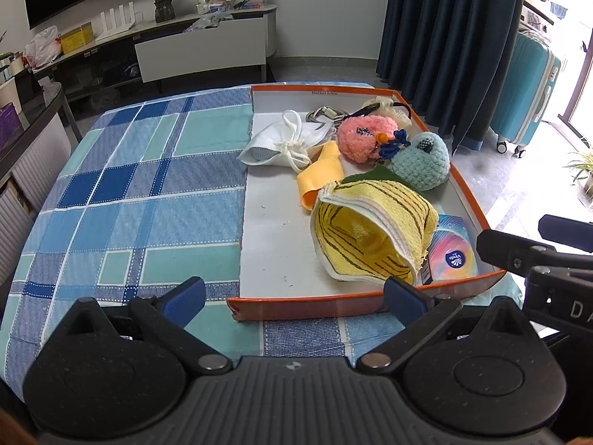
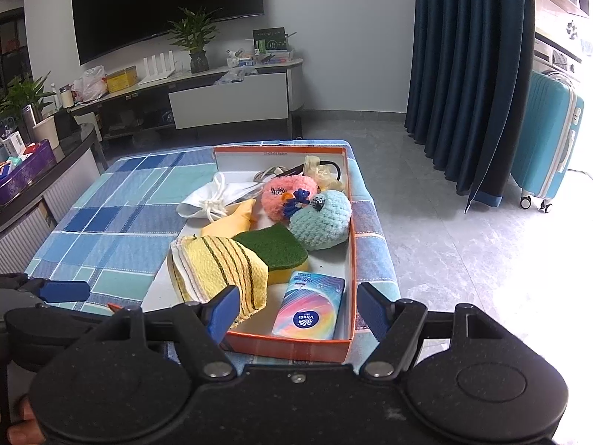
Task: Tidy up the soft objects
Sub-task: 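Withdraw both grippers from the box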
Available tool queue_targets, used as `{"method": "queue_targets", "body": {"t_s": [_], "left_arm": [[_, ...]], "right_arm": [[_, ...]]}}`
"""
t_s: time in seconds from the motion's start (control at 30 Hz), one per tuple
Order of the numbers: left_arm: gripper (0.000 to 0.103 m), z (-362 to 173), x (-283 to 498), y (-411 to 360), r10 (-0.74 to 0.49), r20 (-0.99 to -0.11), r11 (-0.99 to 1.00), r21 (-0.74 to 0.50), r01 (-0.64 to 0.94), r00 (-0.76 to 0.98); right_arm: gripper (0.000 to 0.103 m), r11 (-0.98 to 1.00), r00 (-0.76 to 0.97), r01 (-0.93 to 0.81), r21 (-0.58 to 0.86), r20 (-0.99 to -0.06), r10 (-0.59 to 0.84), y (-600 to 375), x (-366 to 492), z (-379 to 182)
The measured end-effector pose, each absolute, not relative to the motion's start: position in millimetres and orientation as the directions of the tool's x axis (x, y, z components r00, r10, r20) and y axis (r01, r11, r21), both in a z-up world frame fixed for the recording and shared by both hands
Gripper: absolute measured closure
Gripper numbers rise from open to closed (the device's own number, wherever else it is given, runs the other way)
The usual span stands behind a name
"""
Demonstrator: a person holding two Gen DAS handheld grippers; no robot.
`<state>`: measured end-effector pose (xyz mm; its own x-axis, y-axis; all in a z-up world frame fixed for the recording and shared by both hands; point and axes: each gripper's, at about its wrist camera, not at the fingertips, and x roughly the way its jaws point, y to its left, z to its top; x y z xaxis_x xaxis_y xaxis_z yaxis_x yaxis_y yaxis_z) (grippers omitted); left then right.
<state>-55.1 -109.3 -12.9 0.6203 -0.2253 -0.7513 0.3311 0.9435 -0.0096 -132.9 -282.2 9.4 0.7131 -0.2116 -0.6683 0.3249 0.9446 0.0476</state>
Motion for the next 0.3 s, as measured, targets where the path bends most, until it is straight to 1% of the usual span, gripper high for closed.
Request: {"method": "queue_targets", "body": {"t_s": [0.3], "left_arm": [[0.0, -17.5, -52.1, -105.6, -0.241, -0.763, 0.942, -0.036, 0.333, 0.6]], "right_arm": [[0.02, 0.945, 0.705, 0.323, 0.048, -0.678, -0.207, -282.3, -130.7, 5.4]]}}
